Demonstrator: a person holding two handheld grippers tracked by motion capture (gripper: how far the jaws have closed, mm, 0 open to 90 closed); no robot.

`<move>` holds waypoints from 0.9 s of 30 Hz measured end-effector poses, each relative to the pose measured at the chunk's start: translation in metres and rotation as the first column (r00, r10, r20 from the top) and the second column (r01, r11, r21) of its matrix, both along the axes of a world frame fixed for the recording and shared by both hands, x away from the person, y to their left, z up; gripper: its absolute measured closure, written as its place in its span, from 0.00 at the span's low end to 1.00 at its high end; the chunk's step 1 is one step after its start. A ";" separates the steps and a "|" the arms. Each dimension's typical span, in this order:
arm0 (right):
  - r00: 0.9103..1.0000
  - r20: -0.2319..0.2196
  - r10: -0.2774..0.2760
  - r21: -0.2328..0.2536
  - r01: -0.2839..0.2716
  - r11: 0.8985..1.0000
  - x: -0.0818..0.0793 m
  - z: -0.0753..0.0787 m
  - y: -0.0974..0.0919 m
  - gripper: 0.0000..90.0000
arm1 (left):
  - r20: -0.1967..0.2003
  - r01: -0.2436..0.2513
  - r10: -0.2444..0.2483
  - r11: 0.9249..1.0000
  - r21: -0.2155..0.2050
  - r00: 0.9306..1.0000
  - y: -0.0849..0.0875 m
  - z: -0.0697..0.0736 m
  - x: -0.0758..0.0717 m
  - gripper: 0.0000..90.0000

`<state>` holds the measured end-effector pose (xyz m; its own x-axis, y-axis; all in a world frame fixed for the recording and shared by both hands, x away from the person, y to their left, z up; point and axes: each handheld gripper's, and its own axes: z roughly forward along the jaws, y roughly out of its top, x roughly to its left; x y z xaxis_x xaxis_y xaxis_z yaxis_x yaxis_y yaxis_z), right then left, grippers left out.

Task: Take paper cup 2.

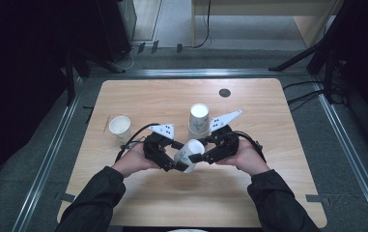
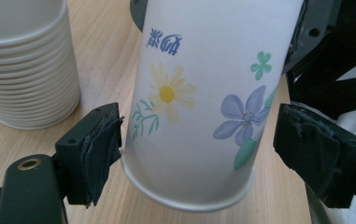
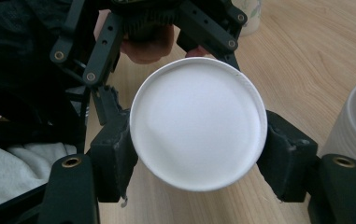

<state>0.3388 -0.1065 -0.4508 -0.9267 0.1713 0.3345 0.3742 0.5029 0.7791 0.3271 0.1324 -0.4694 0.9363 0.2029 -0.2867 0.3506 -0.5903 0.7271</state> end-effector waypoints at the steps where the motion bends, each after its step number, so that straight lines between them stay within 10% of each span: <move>1: 1.000 0.000 -0.001 0.003 0.001 1.000 0.000 0.000 0.000 0.39 | 0.000 0.003 -0.003 1.000 0.000 1.000 -0.001 0.000 0.000 0.17; 27: 1.000 -0.019 0.022 0.032 -0.022 0.999 -0.002 0.003 0.001 0.38 | 0.038 0.030 -0.029 0.999 -0.013 0.999 -0.001 0.000 -0.003 0.31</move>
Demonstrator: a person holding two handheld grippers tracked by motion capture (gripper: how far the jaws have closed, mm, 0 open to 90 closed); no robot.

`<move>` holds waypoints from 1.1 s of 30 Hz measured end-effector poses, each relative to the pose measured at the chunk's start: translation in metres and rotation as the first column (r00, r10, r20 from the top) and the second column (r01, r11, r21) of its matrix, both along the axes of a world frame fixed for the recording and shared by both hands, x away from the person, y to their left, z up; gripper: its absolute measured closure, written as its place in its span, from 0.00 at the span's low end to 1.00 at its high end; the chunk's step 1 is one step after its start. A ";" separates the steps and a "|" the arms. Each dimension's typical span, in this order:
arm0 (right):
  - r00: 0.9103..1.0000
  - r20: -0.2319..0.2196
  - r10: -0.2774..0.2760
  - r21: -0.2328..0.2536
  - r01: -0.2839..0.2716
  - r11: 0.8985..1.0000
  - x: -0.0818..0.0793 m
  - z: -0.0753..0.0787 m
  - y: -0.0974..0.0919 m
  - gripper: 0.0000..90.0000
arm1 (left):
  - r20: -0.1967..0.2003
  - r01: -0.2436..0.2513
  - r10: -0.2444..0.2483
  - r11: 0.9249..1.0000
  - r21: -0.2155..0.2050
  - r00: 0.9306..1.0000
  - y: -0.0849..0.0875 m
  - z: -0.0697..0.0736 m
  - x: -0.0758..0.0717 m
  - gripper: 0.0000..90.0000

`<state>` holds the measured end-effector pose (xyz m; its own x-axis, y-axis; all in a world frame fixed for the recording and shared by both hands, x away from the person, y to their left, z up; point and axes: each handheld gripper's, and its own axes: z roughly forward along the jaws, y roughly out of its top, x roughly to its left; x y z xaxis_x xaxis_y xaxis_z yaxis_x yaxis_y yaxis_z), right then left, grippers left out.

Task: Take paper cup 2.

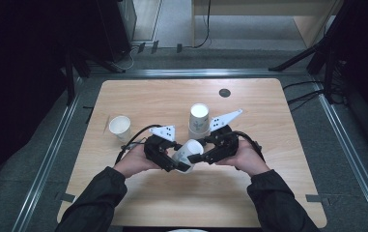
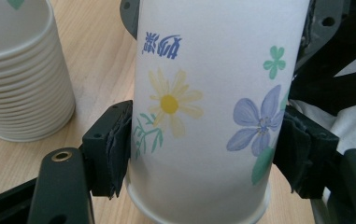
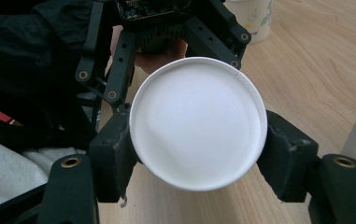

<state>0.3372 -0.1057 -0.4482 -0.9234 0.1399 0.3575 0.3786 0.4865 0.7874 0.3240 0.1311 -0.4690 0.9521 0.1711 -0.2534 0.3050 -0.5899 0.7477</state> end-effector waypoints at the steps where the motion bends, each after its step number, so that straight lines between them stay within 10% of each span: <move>1: 1.000 0.004 -0.001 -0.002 0.001 1.000 0.000 0.000 0.000 0.37 | -0.001 0.000 0.000 1.000 0.000 1.000 0.000 0.000 0.000 0.31; 14: 0.998 0.056 -0.019 -0.011 0.020 1.000 -0.001 -0.001 -0.008 0.30 | -0.034 -0.039 0.038 0.999 -0.036 0.999 0.016 0.005 0.007 0.31; 33: 0.989 0.143 -0.020 -0.069 0.030 0.997 -0.006 -0.011 -0.008 0.31 | -0.009 -0.017 0.019 0.982 0.186 1.000 0.023 0.035 0.012 0.31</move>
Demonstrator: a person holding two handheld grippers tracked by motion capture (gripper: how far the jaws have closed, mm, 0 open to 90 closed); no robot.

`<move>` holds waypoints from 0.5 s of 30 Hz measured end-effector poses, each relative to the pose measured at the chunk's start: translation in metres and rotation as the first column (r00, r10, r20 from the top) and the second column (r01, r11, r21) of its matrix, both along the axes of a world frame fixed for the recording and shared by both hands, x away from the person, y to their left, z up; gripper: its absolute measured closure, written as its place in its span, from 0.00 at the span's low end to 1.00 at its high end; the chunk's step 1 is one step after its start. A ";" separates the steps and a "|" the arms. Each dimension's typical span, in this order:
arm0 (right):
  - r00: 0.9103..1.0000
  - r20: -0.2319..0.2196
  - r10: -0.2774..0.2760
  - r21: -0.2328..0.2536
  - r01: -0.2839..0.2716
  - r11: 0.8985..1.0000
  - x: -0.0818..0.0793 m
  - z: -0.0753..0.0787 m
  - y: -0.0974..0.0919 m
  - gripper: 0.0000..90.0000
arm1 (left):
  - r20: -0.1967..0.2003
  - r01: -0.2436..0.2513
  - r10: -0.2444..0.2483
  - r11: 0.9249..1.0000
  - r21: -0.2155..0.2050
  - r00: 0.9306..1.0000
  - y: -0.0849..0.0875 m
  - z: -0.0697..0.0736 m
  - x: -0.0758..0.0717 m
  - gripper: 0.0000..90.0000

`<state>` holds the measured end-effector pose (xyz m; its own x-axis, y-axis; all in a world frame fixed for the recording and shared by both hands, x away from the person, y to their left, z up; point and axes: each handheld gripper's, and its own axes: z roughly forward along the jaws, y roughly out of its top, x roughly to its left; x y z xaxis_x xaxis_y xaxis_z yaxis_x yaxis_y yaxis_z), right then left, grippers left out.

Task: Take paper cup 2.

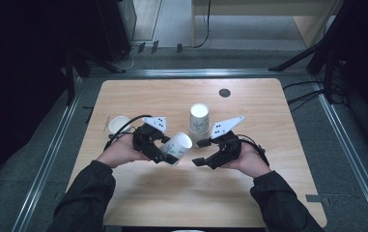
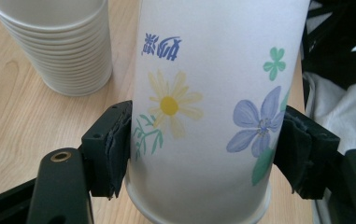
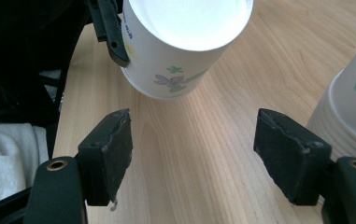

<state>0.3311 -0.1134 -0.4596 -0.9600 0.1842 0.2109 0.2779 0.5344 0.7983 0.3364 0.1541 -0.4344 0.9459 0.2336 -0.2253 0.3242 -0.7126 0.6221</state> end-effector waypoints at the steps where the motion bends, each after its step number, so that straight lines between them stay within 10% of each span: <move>1: 1.000 0.003 -0.001 0.003 0.001 1.000 0.000 0.000 0.000 0.31 | 0.004 0.005 -0.005 1.000 0.016 1.000 -0.001 0.001 0.000 0.31; 15: 1.000 0.020 0.013 0.012 -0.013 1.000 -0.005 0.000 0.004 0.30 | 0.032 0.054 -0.060 0.985 0.165 0.998 -0.013 -0.005 -0.010 0.31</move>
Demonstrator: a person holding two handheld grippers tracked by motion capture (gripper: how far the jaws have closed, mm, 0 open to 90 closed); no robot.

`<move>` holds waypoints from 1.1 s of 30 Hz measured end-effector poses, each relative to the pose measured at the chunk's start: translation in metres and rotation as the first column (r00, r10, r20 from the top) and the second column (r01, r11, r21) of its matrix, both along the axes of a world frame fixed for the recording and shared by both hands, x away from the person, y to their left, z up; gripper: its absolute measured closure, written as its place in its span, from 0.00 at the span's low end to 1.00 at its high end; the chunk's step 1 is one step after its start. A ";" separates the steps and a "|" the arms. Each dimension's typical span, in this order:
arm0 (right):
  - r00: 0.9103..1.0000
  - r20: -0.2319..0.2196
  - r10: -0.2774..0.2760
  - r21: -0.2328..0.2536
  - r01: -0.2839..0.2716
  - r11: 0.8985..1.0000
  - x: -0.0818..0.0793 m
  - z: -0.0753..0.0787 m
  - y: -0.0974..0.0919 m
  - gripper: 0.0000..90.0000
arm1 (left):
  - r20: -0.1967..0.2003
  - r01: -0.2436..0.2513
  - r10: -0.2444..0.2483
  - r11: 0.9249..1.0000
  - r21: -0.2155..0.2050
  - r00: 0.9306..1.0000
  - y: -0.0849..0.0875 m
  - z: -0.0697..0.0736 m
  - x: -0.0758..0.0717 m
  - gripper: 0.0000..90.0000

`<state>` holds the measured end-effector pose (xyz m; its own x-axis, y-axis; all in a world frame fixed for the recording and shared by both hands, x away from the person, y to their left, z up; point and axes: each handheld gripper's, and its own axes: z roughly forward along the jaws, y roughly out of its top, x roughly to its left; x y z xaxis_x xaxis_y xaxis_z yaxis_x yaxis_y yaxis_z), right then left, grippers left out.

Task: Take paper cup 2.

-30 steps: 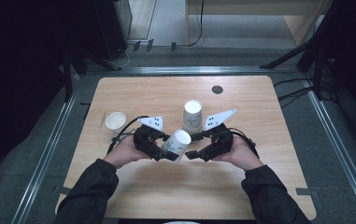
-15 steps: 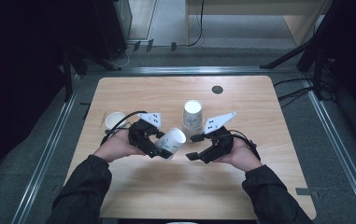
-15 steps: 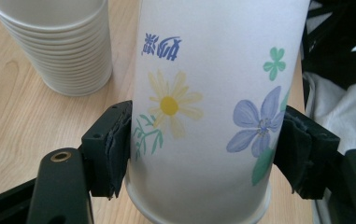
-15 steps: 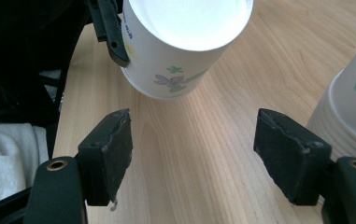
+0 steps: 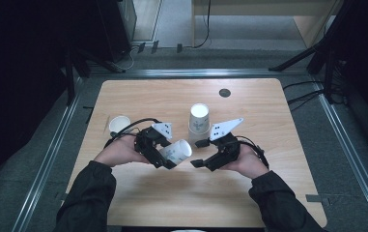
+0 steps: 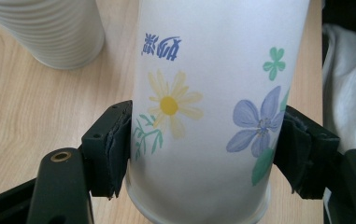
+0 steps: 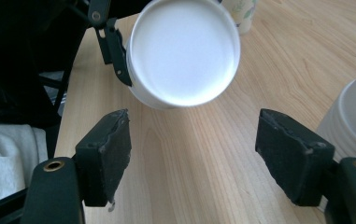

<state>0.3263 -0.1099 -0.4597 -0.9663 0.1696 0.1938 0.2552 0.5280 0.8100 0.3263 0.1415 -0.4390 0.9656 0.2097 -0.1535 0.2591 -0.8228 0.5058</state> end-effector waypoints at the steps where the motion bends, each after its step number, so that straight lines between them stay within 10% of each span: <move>1: 1.000 0.002 -0.001 0.002 0.001 1.000 0.000 0.000 0.000 0.30 | -0.004 0.007 -0.007 1.000 0.018 1.000 -0.002 0.000 -0.001 0.31; 12: 1.000 0.004 0.023 0.009 -0.023 1.000 -0.001 -0.006 0.005 0.30 | 0.047 0.047 -0.053 0.991 0.128 0.997 -0.019 -0.001 -0.008 0.31; 33: 0.998 -0.004 0.068 -0.005 -0.068 0.998 -0.009 -0.016 0.030 0.34 | 0.040 0.085 -0.092 0.985 0.152 0.995 -0.035 -0.011 -0.011 0.31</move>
